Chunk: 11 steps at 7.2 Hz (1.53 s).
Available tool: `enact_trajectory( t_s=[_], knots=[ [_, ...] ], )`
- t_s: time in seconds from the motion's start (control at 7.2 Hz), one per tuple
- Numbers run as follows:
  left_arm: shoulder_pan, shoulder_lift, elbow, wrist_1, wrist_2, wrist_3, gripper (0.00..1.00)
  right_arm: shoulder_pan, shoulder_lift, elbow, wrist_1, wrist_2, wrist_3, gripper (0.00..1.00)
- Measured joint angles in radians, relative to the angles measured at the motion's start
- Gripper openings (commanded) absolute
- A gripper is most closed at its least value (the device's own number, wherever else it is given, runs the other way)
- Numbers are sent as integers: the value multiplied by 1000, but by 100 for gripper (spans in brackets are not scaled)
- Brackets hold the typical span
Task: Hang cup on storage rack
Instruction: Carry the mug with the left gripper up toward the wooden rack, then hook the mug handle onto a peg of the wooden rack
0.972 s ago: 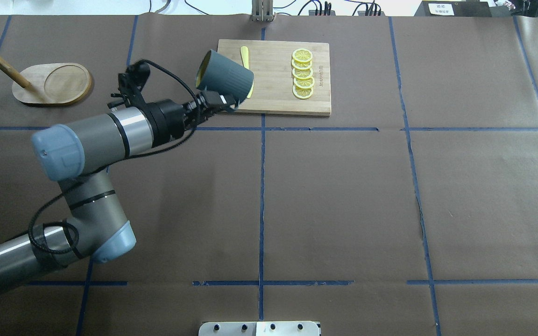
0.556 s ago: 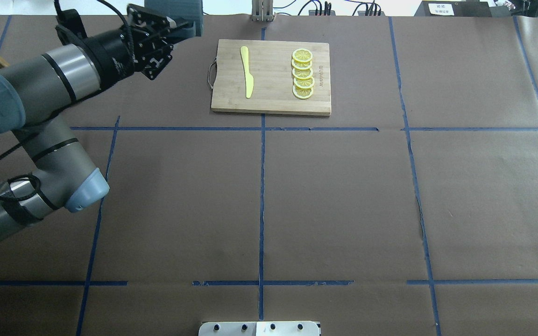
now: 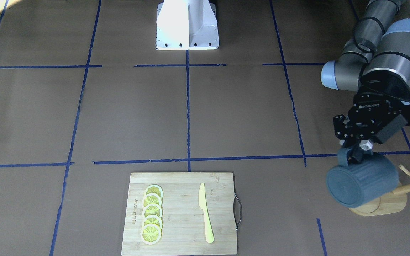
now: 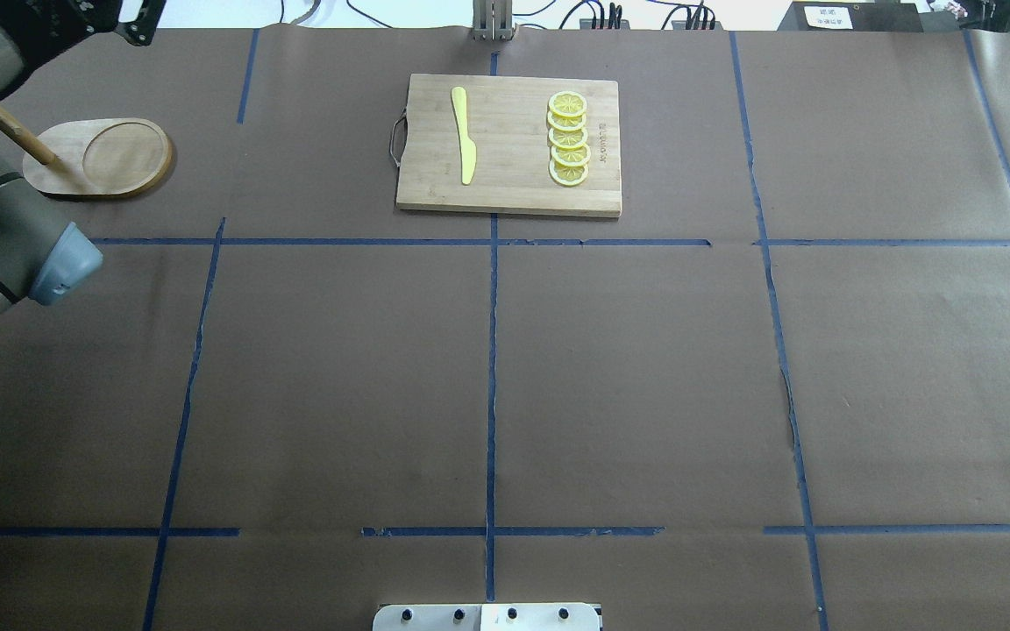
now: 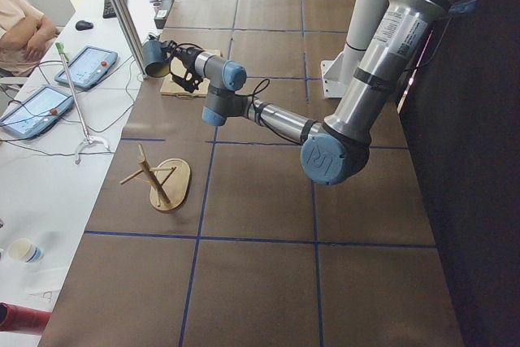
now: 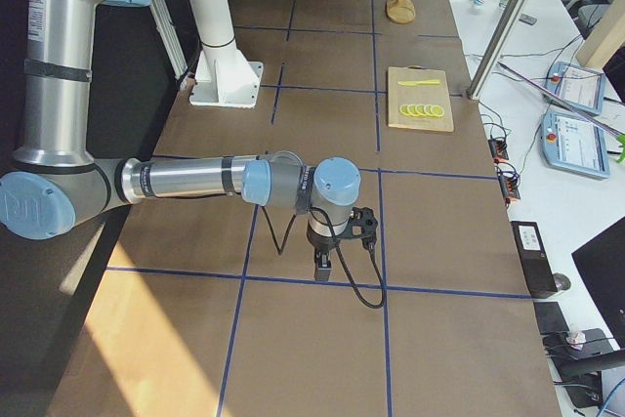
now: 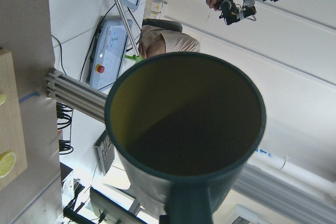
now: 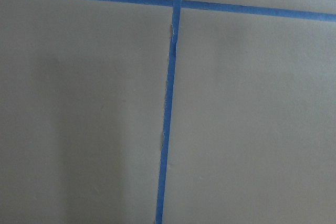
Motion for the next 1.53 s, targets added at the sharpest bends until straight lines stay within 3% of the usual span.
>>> enact_trajectory(
  t_s=[0.28, 0.56, 1.53],
  knots=[
    [-62, 13, 206, -250, -1, -84, 0, 0, 1, 1, 0, 0, 0, 100],
    [-79, 22, 309, -375, -2, -98, 0, 0, 1, 1, 0, 0, 1, 100],
    [-81, 88, 404, -456, -2, -100, 1, 0, 1, 2, 26, 0, 8, 100]
  ],
)
